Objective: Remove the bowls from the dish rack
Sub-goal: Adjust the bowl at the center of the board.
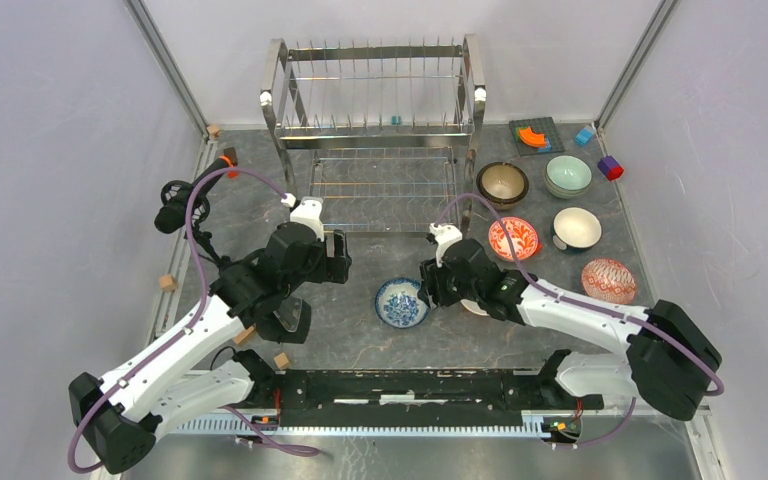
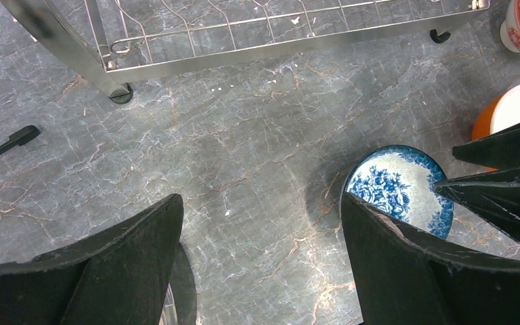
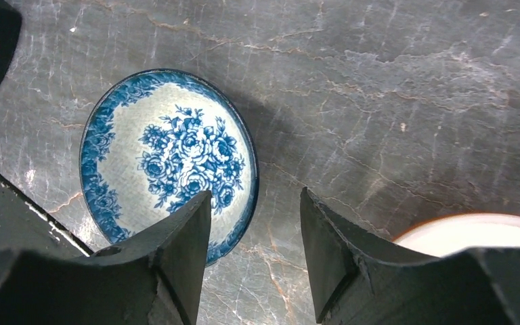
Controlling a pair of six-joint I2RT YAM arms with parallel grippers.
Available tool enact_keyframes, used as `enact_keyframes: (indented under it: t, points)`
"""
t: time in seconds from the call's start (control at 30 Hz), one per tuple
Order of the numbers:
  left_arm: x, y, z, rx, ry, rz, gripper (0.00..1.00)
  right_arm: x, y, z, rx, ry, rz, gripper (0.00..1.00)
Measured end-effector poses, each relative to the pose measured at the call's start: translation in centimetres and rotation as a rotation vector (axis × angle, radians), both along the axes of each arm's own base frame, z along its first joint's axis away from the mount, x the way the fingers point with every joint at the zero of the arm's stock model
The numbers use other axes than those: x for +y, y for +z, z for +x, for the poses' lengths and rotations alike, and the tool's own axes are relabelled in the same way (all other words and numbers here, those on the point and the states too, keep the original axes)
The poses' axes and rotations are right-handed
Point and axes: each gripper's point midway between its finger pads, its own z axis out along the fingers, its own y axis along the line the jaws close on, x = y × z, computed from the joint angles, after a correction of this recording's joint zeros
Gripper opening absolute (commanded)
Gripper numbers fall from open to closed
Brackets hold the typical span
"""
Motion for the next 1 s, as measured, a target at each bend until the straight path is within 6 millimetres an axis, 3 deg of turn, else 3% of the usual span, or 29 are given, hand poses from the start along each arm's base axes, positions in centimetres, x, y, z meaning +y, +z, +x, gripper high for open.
enact_keyframes:
  t: [0.23,0.43,0.6,1.0]
  points:
    - [0.0,-0.2,0.0,0.005,0.0,0.004,0.92,0.4,-2.0,-0.7,0.06,0.041,-0.03,0.34]
    - [0.0,-0.3,0.0,0.01,0.0,0.008,0.92,0.4,-2.1,-0.5,0.049,0.042,-0.036,0.18]
    - [0.0,-0.3,0.0,0.01,0.0,0.008,0.92,0.0,-2.0,0.0,0.026,0.02,-0.05,0.12]
    - [0.1,-0.5,-0.1,0.018,0.0,0.015,0.92,-2.1,-0.8,2.0,-0.029,-0.08,-0.064,0.08]
